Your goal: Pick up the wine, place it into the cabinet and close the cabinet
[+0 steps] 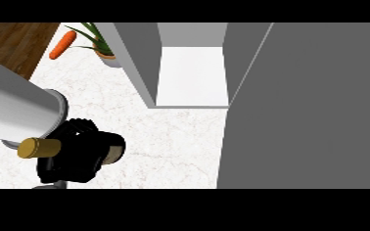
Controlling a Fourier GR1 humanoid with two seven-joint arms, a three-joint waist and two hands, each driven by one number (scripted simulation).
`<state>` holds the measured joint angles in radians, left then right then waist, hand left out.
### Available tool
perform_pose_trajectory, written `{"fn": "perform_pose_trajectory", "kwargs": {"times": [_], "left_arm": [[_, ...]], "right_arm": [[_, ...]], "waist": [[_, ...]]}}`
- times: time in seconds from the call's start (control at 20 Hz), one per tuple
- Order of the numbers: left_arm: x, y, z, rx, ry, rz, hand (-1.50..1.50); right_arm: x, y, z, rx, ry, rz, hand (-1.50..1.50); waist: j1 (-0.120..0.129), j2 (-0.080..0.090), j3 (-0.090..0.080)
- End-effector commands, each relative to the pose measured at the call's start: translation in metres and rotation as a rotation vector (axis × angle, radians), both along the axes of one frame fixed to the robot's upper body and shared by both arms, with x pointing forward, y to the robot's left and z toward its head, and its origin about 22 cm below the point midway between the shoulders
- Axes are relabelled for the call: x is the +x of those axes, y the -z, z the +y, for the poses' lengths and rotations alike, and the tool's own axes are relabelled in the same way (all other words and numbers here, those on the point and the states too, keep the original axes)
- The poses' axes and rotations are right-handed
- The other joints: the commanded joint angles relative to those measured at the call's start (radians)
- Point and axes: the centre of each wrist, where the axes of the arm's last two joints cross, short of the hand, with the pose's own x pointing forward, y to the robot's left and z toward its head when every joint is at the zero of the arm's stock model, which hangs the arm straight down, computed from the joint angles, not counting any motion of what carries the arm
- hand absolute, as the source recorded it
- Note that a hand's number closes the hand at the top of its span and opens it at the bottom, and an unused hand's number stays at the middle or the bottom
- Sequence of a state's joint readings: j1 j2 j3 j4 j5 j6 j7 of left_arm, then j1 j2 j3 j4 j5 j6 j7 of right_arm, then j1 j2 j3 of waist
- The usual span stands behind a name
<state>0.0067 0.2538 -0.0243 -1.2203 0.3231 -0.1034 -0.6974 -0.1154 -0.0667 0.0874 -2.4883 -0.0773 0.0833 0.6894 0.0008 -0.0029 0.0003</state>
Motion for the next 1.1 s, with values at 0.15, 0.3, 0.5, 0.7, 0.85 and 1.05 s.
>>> {"fn": "perform_pose_trajectory", "kwargs": {"times": [0.15,0.3,0.5,0.7,0.85,1.05], "left_arm": [[-0.002,-0.036,-0.027,-0.06,0.079,-0.019,1.5],[-0.012,-0.077,-0.043,-0.086,0.141,-0.008,1.5],[-0.01,-0.11,-0.06,-0.055,0.136,-0.02,1.5],[0.002,-0.131,-0.085,-0.038,0.167,0.008,1.5],[0.027,-0.143,-0.116,-0.054,0.221,0.021,1.5],[0.027,-0.175,-0.149,-0.074,0.255,-0.01,1.5]], "right_arm": [[-0.026,-0.016,-0.005,0.032,-0.041,-0.047,-1.5],[-0.036,-0.004,-0.01,0.029,-0.045,-0.03,-1.5],[-0.007,-0.006,-0.011,0.066,-0.039,-0.02,-1.5],[-0.01,-0.002,-0.01,0.052,-0.025,-0.038,-1.5],[-0.019,-0.003,-0.013,0.032,-0.047,-0.01,-1.5],[-0.011,0.005,-0.013,0.051,-0.03,-0.03,-1.5]], "waist": [[0.0,0.0,0.0],[0.001,-0.005,0.002],[0.005,0.0,0.001],[-0.002,0.001,0.0],[-0.011,0.002,0.0],[-0.01,0.002,0.001]]}}
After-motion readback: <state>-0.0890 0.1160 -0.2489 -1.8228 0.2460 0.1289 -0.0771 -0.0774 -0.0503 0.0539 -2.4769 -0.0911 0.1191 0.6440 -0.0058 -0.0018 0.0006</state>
